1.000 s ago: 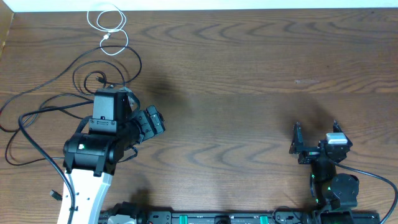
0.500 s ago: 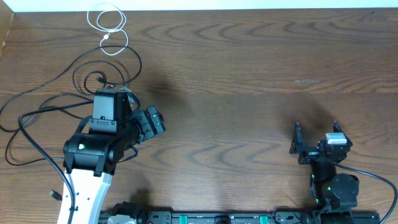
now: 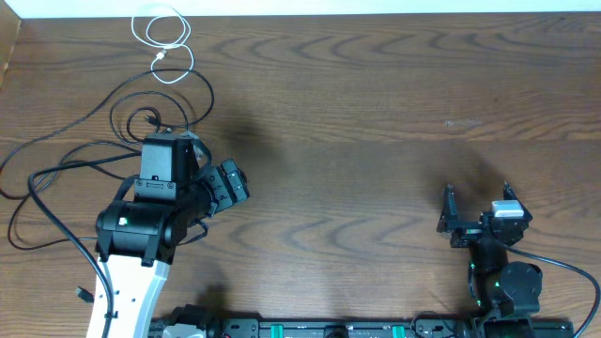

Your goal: Untangle cables

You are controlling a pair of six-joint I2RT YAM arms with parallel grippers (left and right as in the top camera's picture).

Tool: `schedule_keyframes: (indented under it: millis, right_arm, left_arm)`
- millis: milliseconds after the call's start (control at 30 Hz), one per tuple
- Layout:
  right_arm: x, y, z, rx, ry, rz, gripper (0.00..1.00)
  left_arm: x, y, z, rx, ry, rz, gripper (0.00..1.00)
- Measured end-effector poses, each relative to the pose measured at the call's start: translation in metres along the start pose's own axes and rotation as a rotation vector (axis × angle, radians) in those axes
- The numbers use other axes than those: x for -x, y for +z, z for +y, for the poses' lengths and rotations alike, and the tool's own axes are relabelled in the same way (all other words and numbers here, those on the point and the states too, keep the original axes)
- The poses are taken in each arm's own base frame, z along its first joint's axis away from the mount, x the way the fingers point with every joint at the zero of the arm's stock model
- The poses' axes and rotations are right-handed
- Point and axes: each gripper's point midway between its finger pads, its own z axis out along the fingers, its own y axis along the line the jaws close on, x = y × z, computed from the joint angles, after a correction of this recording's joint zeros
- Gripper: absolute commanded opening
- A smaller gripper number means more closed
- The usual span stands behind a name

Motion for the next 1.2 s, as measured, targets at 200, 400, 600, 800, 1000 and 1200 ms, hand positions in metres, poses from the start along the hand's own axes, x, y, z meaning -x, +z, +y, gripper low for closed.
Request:
schedule_keyframes:
  millis: [200,400,600,800,1000,1200]
  right_arm:
    - [0.000,0.000,0.000,0.000,0.000,0.000,0.99]
    - [0.000,0.000,0.000,0.000,0.000,0.000,0.99]
    - [0.000,0.000,0.000,0.001,-0.001,0.001,0.99]
    - [0.000,0.000,0.001,0.005,-0.002,0.000,0.99]
    - [0.000,0.000,0.001,0.004,-0.003,0.001,0.99]
    - [0.000,0.000,0.001,0.005,-0.003,0.000,0.99]
  left_arm:
    - [-0.004,0.000,0.003,0.011,-0.003,0.018,0.93]
    - [-0.005,-0.003,0.003,0.005,0.010,0.003,0.93]
    - [-0.015,0.004,0.011,-0.028,0.121,-0.061,0.93]
    - [-0.018,0.016,0.014,-0.089,0.213,-0.195,0.93]
    - [-0.008,-0.008,0.005,-0.170,0.325,-0.409,0.98]
    - [-0.025,-0.005,0.016,-0.160,0.434,-0.467,0.98]
